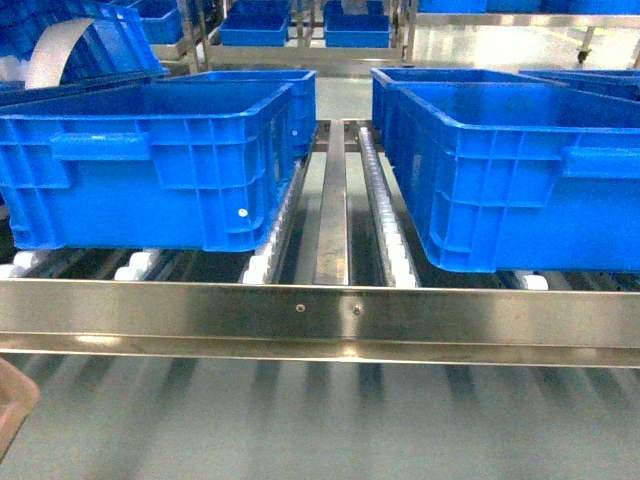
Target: Place part in tray to right shelf
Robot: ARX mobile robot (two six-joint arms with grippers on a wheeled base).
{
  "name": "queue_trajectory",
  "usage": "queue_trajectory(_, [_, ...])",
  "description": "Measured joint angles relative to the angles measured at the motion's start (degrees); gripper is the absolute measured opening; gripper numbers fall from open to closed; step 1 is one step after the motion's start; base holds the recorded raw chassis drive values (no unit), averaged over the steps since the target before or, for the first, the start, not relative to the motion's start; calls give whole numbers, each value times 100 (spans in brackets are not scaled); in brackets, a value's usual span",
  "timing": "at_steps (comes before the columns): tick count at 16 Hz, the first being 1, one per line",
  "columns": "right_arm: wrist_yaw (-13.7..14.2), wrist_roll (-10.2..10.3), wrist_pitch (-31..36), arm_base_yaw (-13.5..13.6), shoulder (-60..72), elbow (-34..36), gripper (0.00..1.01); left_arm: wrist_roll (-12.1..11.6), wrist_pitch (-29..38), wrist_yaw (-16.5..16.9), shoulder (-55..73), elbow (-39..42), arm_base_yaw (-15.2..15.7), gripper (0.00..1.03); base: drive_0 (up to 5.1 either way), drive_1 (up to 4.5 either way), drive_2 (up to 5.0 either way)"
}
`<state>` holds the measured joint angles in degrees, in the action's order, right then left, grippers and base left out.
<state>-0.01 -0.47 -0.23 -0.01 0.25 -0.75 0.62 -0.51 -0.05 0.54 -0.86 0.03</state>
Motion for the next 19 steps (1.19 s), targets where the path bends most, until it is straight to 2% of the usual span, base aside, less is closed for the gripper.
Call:
queue_trajectory(1, [0, 0, 2, 0, 0, 0, 5, 2, 0, 2, 0, 0, 0, 14, 0, 0, 0])
queue_trajectory(2, [0, 0, 0, 0, 0, 0, 14, 0, 0, 0, 0, 0, 0, 14, 0, 0, 0])
queue_trajectory(5, [0, 0, 0, 0, 0, 0, 51, 0, 0, 2, 0, 0, 0, 14, 0, 0, 0])
queue_trajectory(6, [0, 0, 0, 0, 0, 0, 58, 2, 0, 2, 0, 0, 0, 14, 0, 0, 0])
queue_trajectory(8, [0, 0, 0, 0, 0, 0, 82, 0, 0, 2, 0, 0, 0, 14, 0, 0, 0])
queue_trajectory(10, [0, 0, 0, 0, 0, 0, 98, 0, 0, 2, 0, 0, 0, 14, 0, 0, 0])
queue_trajectory(19, [0, 2, 0, 0, 0, 0, 98, 0, 0, 2, 0, 0, 0, 14, 0, 0, 0])
